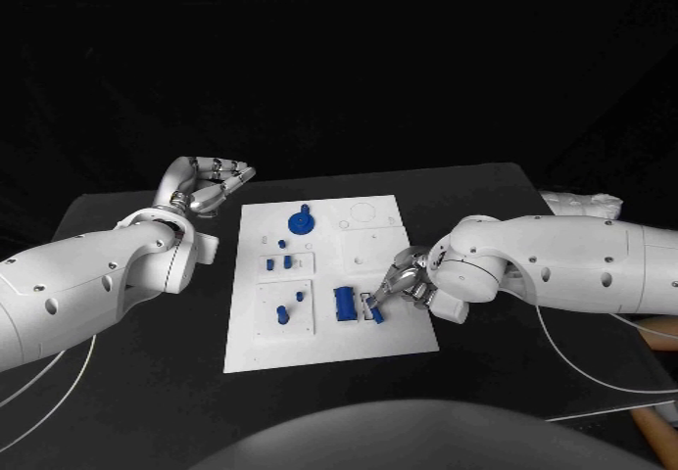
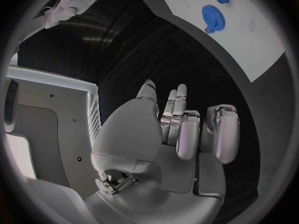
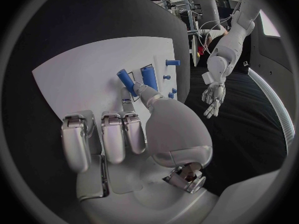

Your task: Assemble the parts on the task board

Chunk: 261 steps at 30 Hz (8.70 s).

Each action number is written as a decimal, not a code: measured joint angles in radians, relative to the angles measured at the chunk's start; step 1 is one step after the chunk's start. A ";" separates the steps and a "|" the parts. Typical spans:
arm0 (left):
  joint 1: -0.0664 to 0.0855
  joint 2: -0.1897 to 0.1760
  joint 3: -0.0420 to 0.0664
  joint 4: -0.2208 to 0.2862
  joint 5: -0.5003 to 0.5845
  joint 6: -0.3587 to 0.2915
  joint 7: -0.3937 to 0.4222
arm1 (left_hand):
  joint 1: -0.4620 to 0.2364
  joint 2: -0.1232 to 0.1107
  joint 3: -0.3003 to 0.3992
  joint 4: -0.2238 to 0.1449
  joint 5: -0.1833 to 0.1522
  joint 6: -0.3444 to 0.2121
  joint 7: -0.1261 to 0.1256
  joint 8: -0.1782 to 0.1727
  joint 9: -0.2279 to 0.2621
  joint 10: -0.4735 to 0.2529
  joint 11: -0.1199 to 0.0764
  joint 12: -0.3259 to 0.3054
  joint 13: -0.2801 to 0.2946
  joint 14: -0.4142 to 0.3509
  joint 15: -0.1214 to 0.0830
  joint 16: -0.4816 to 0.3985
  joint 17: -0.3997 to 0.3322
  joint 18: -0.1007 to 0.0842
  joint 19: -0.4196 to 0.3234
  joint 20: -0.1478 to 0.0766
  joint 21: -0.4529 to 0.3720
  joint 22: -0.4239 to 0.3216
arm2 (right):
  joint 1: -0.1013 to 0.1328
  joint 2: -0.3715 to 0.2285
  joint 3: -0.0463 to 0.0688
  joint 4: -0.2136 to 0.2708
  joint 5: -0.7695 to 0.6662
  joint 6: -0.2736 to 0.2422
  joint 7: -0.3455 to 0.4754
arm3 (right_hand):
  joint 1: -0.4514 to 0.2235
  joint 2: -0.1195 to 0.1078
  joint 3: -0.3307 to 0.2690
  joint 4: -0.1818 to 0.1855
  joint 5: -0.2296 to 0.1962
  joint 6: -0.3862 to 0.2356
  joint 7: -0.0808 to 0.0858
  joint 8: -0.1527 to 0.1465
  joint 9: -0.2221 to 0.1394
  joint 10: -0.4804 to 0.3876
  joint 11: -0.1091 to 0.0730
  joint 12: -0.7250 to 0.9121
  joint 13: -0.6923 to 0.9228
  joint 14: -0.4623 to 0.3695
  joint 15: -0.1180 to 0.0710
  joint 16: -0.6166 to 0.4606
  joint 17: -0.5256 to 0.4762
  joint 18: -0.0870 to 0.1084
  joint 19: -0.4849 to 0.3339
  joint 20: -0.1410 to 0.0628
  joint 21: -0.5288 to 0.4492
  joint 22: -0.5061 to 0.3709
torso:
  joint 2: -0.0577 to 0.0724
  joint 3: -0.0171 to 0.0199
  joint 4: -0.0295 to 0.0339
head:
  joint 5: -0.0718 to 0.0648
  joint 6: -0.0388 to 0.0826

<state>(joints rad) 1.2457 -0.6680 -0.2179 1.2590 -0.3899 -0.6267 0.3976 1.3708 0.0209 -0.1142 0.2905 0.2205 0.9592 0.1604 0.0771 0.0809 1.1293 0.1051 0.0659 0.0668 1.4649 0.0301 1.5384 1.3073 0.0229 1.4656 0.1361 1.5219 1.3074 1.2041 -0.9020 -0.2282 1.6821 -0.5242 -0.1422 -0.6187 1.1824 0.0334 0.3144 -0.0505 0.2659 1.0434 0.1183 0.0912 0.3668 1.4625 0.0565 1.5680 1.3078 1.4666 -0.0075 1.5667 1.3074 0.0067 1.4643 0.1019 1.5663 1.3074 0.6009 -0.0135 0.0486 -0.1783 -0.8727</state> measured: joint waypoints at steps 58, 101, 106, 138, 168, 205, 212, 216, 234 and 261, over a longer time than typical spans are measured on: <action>0.000 0.001 0.000 -0.001 -0.001 0.001 -0.002 | 0.000 0.000 0.000 0.000 0.000 0.000 0.000 0.000 0.000 0.000 0.000 0.000 0.000 0.000 0.000 0.000 0.000 0.000 0.000 0.000 0.000 0.000 | 0.000 0.011 0.000 -0.007 0.001 -0.036 -0.016 | -0.030 -0.004 -0.052 0.058 -0.090 0.046 -0.004 -0.014 -0.036 0.002 -0.005 0.000 0.000 0.000 0.000 0.000 0.000 0.000 0.000 0.000 0.000 0.000 | 0.000 0.0003 -0.0001 | -0.002 0.000; 0.000 0.001 0.000 -0.003 -0.002 0.002 -0.003 | 0.000 0.000 0.000 0.000 0.000 0.000 0.000 0.000 0.000 0.000 0.000 0.000 0.000 0.000 0.000 0.000 0.000 0.000 0.000 0.000 0.000 0.000 | -0.002 0.010 0.000 0.000 0.000 -0.037 -0.037 | -0.075 -0.030 -0.096 0.094 -0.140 0.061 -0.004 -0.022 -0.044 0.002 -0.013 0.000 0.000 0.000 -0.007 0.000 0.000 0.000 0.004 -0.004 0.000 0.000 | 0.000 -0.0001 -0.0001 | -0.005 0.000; 0.000 0.001 0.000 -0.003 -0.002 0.002 -0.003 | 0.000 0.000 0.000 0.000 0.000 0.000 0.000 0.000 0.000 0.000 0.000 0.000 0.000 0.000 0.000 0.000 0.000 0.000 0.000 0.000 0.000 0.000 | -0.003 0.009 0.000 0.001 0.000 -0.036 -0.040 | -0.075 -0.030 -0.096 0.094 -0.140 0.061 -0.004 -0.024 -0.045 0.002 -0.013 0.000 0.000 0.000 -0.007 0.000 0.000 0.000 0.004 -0.004 0.000 0.000 | 0.000 0.0000 -0.0005 | -0.005 0.000; 0.000 0.001 0.000 -0.008 -0.002 0.005 -0.004 | 0.007 0.007 -0.003 0.003 0.004 0.000 0.000 0.000 0.000 0.000 0.000 0.000 0.000 0.000 0.000 0.000 0.000 0.000 0.000 0.000 0.000 0.000 | -0.015 -0.062 -0.001 0.080 -0.078 0.055 -0.063 | -0.110 -0.022 -0.277 0.136 -0.212 -0.061 -0.053 0.330 0.477 0.005 -0.049 0.000 0.000 -0.002 -0.038 0.000 0.000 0.000 0.002 -0.041 0.000 0.001 | 0.000 0.0006 -0.0006 | -0.005 0.000; 0.000 0.001 0.000 -0.010 -0.002 0.007 -0.004 | 0.007 0.007 -0.006 0.000 0.004 0.000 0.000 0.000 0.000 0.000 0.000 0.000 0.000 0.000 0.000 0.000 0.000 0.000 0.000 0.000 0.000 0.000 | -0.020 -0.041 -0.001 0.064 -0.093 0.122 -0.074 | -0.109 -0.022 -0.280 0.133 -0.212 -0.065 -0.057 0.342 0.502 0.005 -0.055 0.000 0.000 -0.002 -0.045 0.000 0.000 0.000 0.002 -0.041 0.000 0.000 | 0.000 0.0000 0.0001 | -0.008 0.000; 0.000 0.004 0.000 -0.010 -0.002 0.008 -0.004 | 0.007 0.007 -0.006 0.000 0.004 0.000 0.000 0.000 0.000 0.000 0.000 0.000 0.000 0.000 0.000 0.000 0.000 0.000 0.000 0.000 0.000 0.000 | -0.020 -0.017 -0.001 0.041 -0.094 0.117 -0.075 | -0.090 0.009 -0.280 0.133 -0.212 -0.066 -0.063 0.350 0.523 0.002 -0.059 0.000 0.000 0.002 -0.048 0.000 0.000 0.000 0.002 -0.048 0.000 0.000 | 0.001 0.0002 -0.0001 | -0.007 0.000; 0.000 0.003 0.000 -0.010 -0.002 0.008 -0.004 | 0.007 0.007 -0.006 0.000 0.004 0.000 0.000 0.000 0.000 0.000 0.000 0.000 0.000 0.000 0.000 0.000 0.000 0.000 0.000 0.000 0.000 0.000 | -0.020 -0.015 -0.001 0.039 -0.094 0.113 -0.075 | -0.081 0.018 -0.275 0.129 -0.212 -0.066 -0.063 0.350 0.527 0.005 -0.063 0.000 -0.001 0.002 -0.048 0.000 0.000 0.000 0.002 -0.048 0.000 0.000 | 0.001 0.0002 -0.0001 | -0.008 0.000; 0.000 0.003 0.000 -0.009 -0.002 0.009 -0.004 | 0.007 0.007 -0.006 0.000 0.004 0.000 0.000 0.000 0.000 0.000 0.000 0.000 0.000 0.000 0.000 0.000 0.000 0.000 0.000 0.000 0.000 0.000 | -0.020 -0.015 -0.001 0.038 -0.095 0.110 -0.075 | -0.081 0.018 -0.275 0.129 -0.212 -0.066 -0.063 0.350 0.527 0.005 -0.063 0.000 -0.001 0.001 -0.049 0.000 0.000 0.000 0.002 -0.048 0.000 0.001 | 0.001 0.0003 -0.0001 | -0.008 0.000; 0.000 0.003 0.000 -0.009 -0.002 0.009 -0.004 | 0.007 0.007 -0.006 0.000 0.004 0.000 0.000 0.000 0.000 0.000 0.000 0.000 0.000 0.000 0.000 0.000 0.000 0.000 0.000 0.000 0.000 0.000 | -0.020 -0.006 -0.001 0.021 -0.096 0.102 -0.075 | -0.077 0.022 -0.275 0.129 -0.212 -0.063 -0.066 0.350 0.531 0.005 -0.063 0.000 0.000 -0.002 -0.052 0.000 0.001 0.000 0.002 -0.048 0.000 0.001 | 0.000 -0.0001 -0.0001 | -0.009 0.000; 0.000 0.004 0.000 -0.010 -0.002 0.010 -0.004 | 0.012 0.012 -0.006 0.000 0.004 0.000 0.000 0.000 0.000 0.000 0.000 0.000 0.000 0.000 0.000 0.000 0.000 0.000 0.000 0.000 -0.004 0.000 | -0.020 0.010 -0.001 0.011 -0.097 0.104 -0.076 | -0.073 0.026 -0.273 0.126 -0.212 -0.063 -0.066 0.350 0.533 0.002 -0.066 0.000 0.000 -0.002 -0.052 0.000 0.000 0.000 0.002 -0.048 0.000 0.000 | 0.001 0.0002 -0.0002 | -0.009 0.000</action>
<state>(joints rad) 1.2457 -0.6643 -0.2181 1.2491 -0.3921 -0.6172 0.3931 1.3828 0.0328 -0.1198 0.2908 0.2243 0.9592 0.1604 0.0770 0.0804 1.1293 0.1051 0.0659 0.0667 1.4649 0.0302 1.5384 1.3073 0.0228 1.4657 0.1360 1.5180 1.3074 1.1842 -0.8924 -0.2290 1.6927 -0.6208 -0.0381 -0.6946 1.1098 0.0590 0.0418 0.0757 0.0541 0.9809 0.0519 0.4409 0.9003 1.4643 -0.0096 1.5680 1.3078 1.4648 -0.0591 1.5667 1.3077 0.0067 1.4661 0.0538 1.5663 1.3076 0.6015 -0.0133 0.0484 -0.1870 -0.8727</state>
